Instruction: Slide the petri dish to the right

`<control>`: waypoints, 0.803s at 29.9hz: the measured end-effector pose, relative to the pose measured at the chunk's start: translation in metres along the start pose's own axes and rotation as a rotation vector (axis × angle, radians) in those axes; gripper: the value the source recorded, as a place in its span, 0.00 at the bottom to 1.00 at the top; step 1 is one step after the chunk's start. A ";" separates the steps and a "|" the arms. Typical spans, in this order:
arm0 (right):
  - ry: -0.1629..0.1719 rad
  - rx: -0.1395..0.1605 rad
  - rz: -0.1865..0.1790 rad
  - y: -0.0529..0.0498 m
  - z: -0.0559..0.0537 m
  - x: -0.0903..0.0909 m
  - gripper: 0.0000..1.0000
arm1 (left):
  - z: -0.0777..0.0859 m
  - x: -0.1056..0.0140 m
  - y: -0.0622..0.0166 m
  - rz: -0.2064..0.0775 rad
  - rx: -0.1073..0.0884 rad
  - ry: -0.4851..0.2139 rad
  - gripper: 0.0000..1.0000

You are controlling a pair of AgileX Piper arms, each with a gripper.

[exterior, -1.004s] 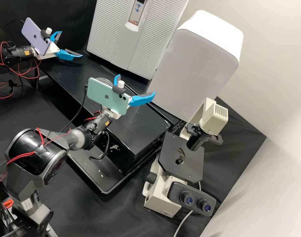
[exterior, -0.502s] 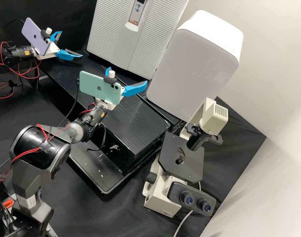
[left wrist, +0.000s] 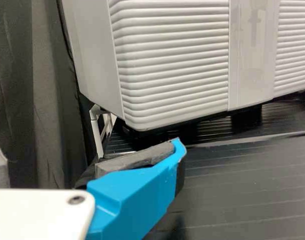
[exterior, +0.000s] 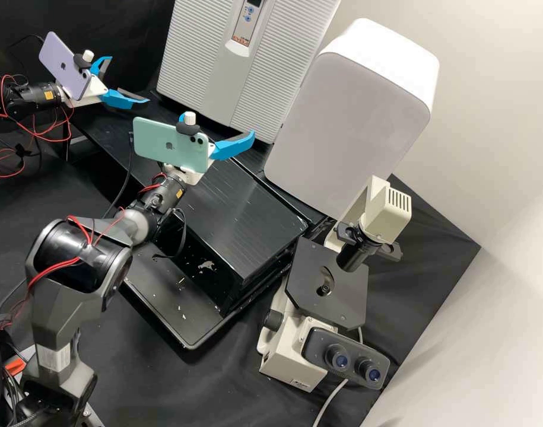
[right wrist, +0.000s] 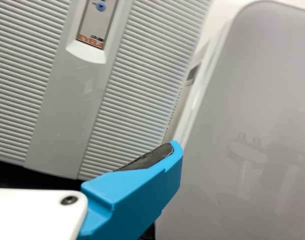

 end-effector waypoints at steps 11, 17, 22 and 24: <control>0.031 -0.010 -0.070 -0.013 -0.013 0.006 1.00 | 0.000 0.000 0.0000 0.000 0.000 0.000 1.00; 0.005 0.032 -0.187 -0.027 -0.015 0.013 1.00 | 0.000 0.000 0.0000 0.000 0.000 0.000 1.00; -0.022 0.041 -0.251 -0.038 -0.014 0.022 1.00 | 0.000 0.000 0.0000 0.000 0.000 0.000 1.00; -0.042 0.057 -0.272 -0.042 -0.015 0.024 1.00 | 0.000 0.000 0.0000 0.000 0.000 0.000 1.00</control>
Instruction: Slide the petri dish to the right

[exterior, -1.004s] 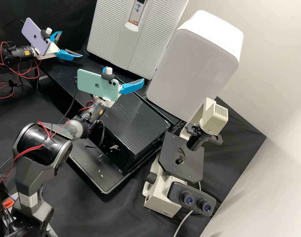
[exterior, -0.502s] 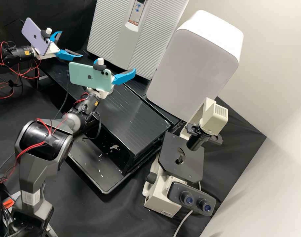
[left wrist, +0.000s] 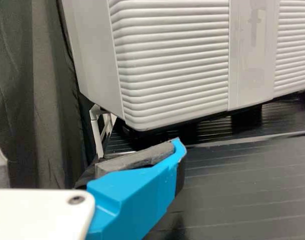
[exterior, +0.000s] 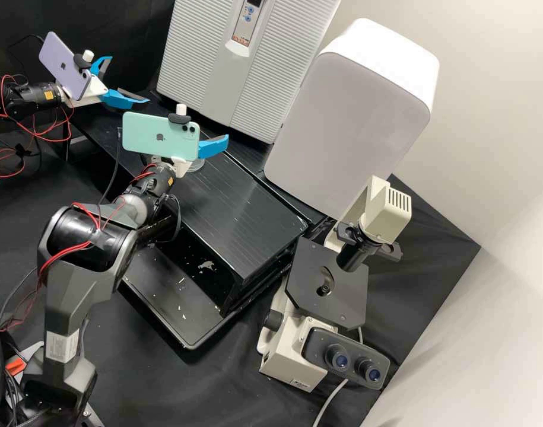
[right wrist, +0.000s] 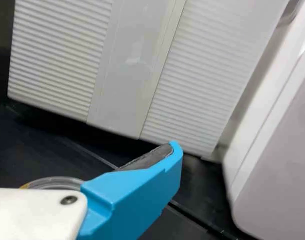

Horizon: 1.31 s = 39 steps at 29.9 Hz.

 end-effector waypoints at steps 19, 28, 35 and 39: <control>-0.084 0.025 -0.049 -0.012 0.000 -0.001 1.00 | 0.000 0.000 0.0000 0.000 0.000 0.000 1.00; -0.084 -0.025 -0.103 -0.025 0.001 0.002 1.00 | 0.000 0.000 0.0000 0.000 0.000 0.000 1.00; -0.134 -0.059 -0.058 -0.029 0.005 0.005 1.00 | 0.000 0.000 0.0000 0.000 0.000 0.000 1.00; -0.143 -0.047 -0.059 -0.029 0.006 0.004 1.00 | 0.000 0.000 0.0000 0.000 0.000 0.000 1.00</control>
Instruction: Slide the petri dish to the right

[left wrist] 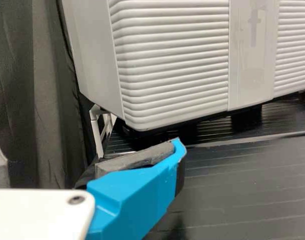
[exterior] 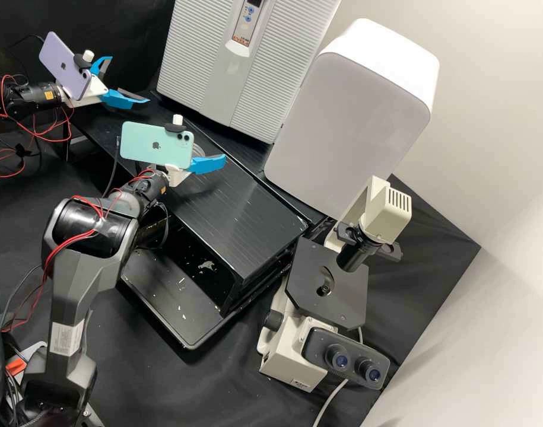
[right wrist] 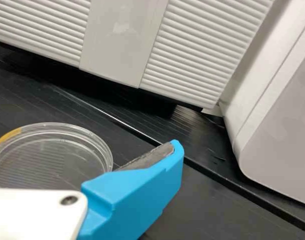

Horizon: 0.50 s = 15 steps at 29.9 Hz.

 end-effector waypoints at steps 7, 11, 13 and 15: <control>0.000 0.005 -0.012 -0.001 0.000 0.000 1.00 | 0.000 0.000 0.0000 0.000 0.000 0.000 1.00; 0.023 0.014 -0.054 -0.002 -0.003 0.002 1.00 | 0.000 0.000 0.0000 0.000 0.000 0.000 1.00; 0.044 0.016 -0.083 -0.004 -0.004 0.005 1.00 | 0.000 0.000 0.0000 0.000 0.000 0.000 1.00; 0.056 0.043 -0.112 -0.004 -0.004 0.007 1.00 | 0.000 0.000 0.0000 0.000 0.000 0.000 1.00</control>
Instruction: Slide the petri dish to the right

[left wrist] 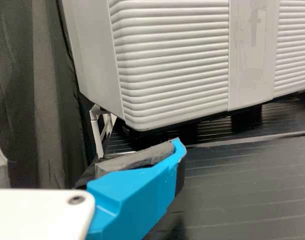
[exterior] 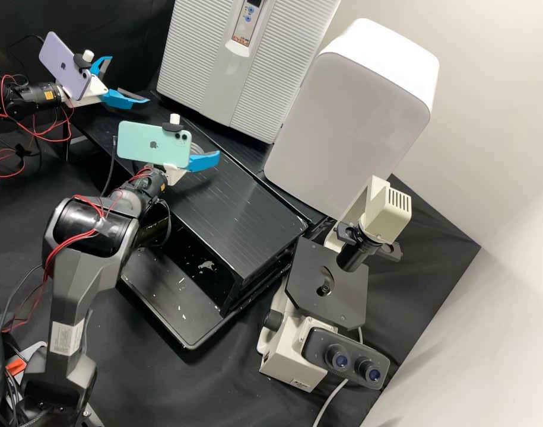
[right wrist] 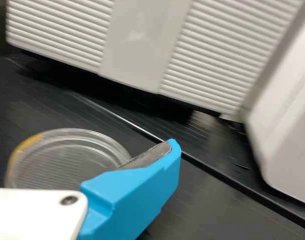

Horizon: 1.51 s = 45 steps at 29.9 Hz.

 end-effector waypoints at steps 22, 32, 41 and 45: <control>-0.021 0.169 -0.023 0.009 0.017 -0.013 1.00 | 0.000 0.000 0.0000 0.000 0.000 0.000 1.00; -0.056 0.150 0.023 0.011 0.023 -0.027 1.00 | 0.000 0.000 0.0000 0.000 0.000 0.000 1.00; -0.058 0.152 0.026 0.012 0.024 -0.027 1.00 | 0.000 0.000 0.0000 0.000 0.000 0.000 1.00; -0.061 0.154 0.033 0.015 0.025 -0.023 1.00 | 0.000 0.000 0.0000 0.000 0.000 0.000 1.00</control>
